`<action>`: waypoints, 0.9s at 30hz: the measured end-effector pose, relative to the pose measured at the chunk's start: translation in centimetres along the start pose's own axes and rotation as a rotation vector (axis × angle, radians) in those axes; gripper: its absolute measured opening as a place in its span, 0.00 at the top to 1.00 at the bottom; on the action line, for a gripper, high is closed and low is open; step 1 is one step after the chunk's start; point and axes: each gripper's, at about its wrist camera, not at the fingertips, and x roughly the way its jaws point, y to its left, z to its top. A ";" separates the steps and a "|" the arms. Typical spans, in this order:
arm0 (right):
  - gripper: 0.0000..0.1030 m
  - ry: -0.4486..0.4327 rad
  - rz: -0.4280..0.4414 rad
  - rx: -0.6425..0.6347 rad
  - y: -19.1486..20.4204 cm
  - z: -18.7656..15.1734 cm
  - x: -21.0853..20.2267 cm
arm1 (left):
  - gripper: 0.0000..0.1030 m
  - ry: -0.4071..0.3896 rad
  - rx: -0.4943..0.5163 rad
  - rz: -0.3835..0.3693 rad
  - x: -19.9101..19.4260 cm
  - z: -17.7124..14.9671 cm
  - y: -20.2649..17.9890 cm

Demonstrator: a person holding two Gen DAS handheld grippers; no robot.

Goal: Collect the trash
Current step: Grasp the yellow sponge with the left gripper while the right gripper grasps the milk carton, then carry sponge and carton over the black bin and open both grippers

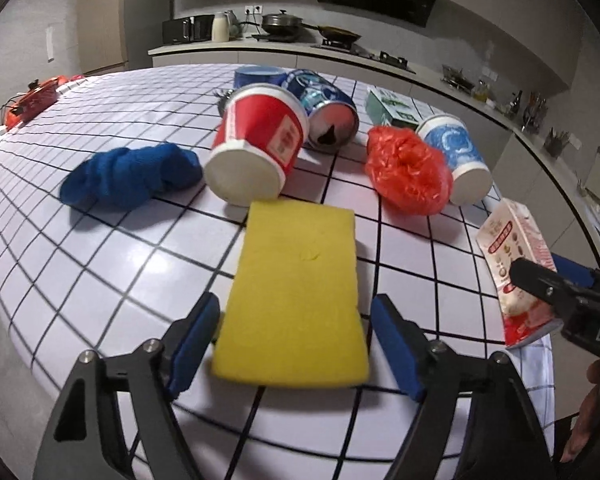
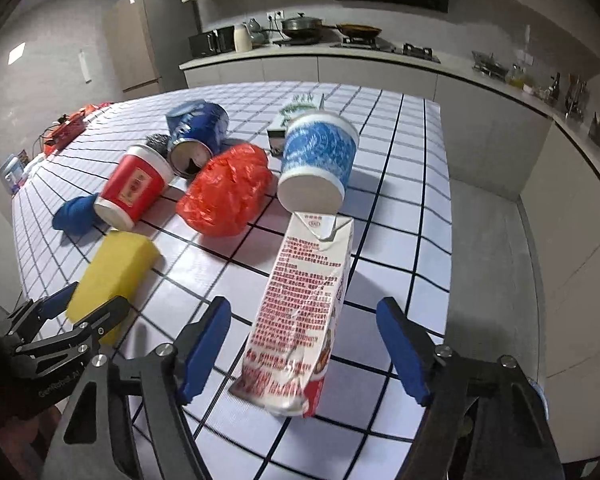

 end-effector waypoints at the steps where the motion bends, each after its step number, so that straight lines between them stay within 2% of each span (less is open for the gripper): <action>1: 0.31 0.007 0.000 0.004 -0.1 0.0 0.3 | 0.23 -0.004 0.011 0.004 0.0 0.0 -0.1; 4: 0.36 0.022 -0.013 0.018 -0.2 -0.2 0.9 | 0.24 -0.008 0.027 0.004 -0.1 -0.1 -0.3; 5: 0.41 0.024 -0.018 0.020 -0.3 -0.2 1.1 | 0.27 -0.011 0.033 0.007 -0.1 -0.1 -0.4; 6: 0.54 0.026 -0.012 0.029 -0.4 -0.3 1.2 | 0.31 -0.016 0.038 0.012 -0.1 -0.1 -0.5; 7: 0.63 0.031 -0.004 0.036 -0.5 -0.4 1.4 | 0.42 -0.024 0.046 0.014 -0.3 -0.2 -0.6; 8: 0.67 0.030 -0.005 0.044 -0.6 -0.4 1.4 | 0.45 -0.024 0.048 0.004 -0.3 -0.1 -0.5; 10: 0.67 0.025 0.007 0.057 -0.9 -0.5 1.3 | 0.48 -0.027 0.037 -0.030 -0.5 0.1 -0.4; 19: 0.67 -0.022 0.015 0.061 -1.7 -0.3 -1.2 | 0.48 -0.065 0.051 -0.073 -3.3 0.8 -1.6; 27: 0.67 -0.074 -0.015 0.088 -4.6 -1.3 -5.9 | 0.48 -0.090 0.097 -0.123 -5.6 0.8 -5.2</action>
